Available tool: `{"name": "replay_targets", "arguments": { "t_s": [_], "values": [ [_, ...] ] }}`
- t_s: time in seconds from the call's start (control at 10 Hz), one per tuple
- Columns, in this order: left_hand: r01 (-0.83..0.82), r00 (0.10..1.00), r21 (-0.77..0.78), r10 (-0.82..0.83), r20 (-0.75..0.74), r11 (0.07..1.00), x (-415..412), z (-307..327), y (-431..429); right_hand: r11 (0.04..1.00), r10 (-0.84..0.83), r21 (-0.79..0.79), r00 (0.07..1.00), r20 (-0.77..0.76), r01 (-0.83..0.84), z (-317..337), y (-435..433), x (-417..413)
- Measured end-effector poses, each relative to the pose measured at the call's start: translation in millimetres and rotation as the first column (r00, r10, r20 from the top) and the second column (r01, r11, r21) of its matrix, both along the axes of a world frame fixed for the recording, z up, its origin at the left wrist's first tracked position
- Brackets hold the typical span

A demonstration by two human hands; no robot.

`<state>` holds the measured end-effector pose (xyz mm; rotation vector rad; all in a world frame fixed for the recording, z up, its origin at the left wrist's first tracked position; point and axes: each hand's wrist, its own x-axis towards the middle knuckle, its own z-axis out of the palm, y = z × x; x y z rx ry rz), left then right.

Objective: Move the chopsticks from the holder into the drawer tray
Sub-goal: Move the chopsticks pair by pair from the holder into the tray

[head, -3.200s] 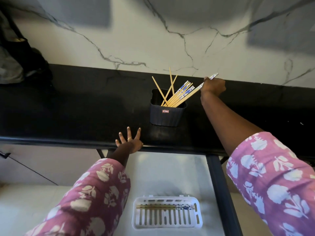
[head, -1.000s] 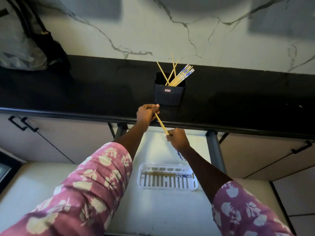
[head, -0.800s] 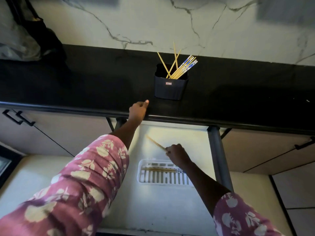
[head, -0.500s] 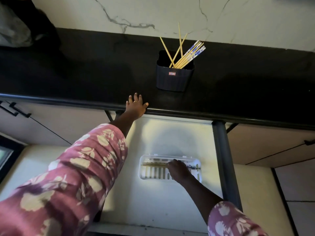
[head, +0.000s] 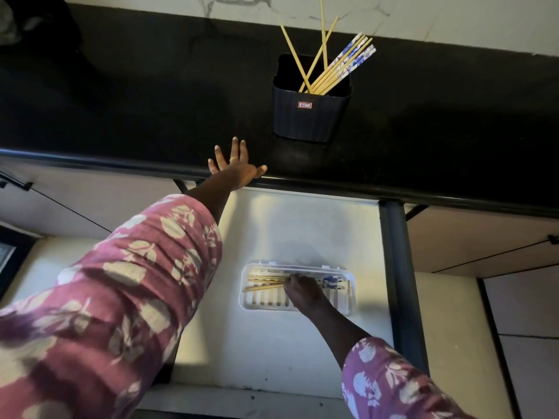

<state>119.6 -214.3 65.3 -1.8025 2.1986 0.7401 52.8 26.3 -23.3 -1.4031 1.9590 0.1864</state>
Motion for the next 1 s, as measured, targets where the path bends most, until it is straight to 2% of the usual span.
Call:
{"name": "replay_targets", "arguments": {
  "t_s": [0.1, 0.2, 0.3, 0.4, 0.5, 0.6, 0.8, 0.9, 1.0],
  "values": [
    [0.000, 1.000, -0.001, 0.000, -0.003, 1.000, 0.2, -0.6, 0.6, 0.978, 0.186, -0.074, 0.978, -0.098, -0.194, -31.4, 3.9, -1.4],
    [-0.006, 1.000, 0.005, 0.006, -0.011, 1.000, -0.5, 1.2, 0.9, 0.978, 0.159, -0.128, 0.986, -0.052, -0.164, -46.5, 4.2, -6.0],
    [-0.008, 1.000, 0.006, 0.008, -0.004, 1.000, -1.0, 2.8, 1.7, 0.953, 0.277, -0.091, 0.951, -0.136, -0.290, -47.5, 4.2, -9.3],
    [-0.011, 1.000, 0.011, 0.011, -0.008, 1.000, -1.2, 4.5, 2.3, 0.916, 0.345, -0.149, 0.920, -0.184, -0.373, -55.3, 7.6, -13.1],
    [-0.012, 1.000, 0.019, 0.012, -0.009, 1.000, -1.2, 5.7, 2.6, 0.903, 0.346, -0.197, 0.919, -0.192, -0.381, -59.2, 7.2, -15.5],
    [-0.019, 1.000, 0.021, 0.019, -0.004, 1.000, -1.7, 5.6, 2.4, 0.885, 0.412, -0.128, 0.881, -0.232, -0.447, -44.6, 7.1, -14.8],
    [-0.031, 1.000, 0.023, 0.031, 0.004, 0.999, -2.5, 7.0, 2.5, 0.849, 0.475, -0.114, 0.839, -0.264, -0.517, -43.2, 5.8, -20.4],
    [-0.032, 0.999, 0.031, 0.032, 0.002, 0.999, -3.1, 10.3, 4.4, 0.843, 0.458, -0.163, 0.842, -0.284, -0.513, -52.9, 6.0, -28.9],
    [-0.032, 0.999, 0.042, 0.032, -0.002, 0.999, -2.7, 12.8, 5.9, 0.747, 0.466, -0.337, 0.813, -0.349, -0.573, -21.6, 3.7, -32.2]
  ]
}}
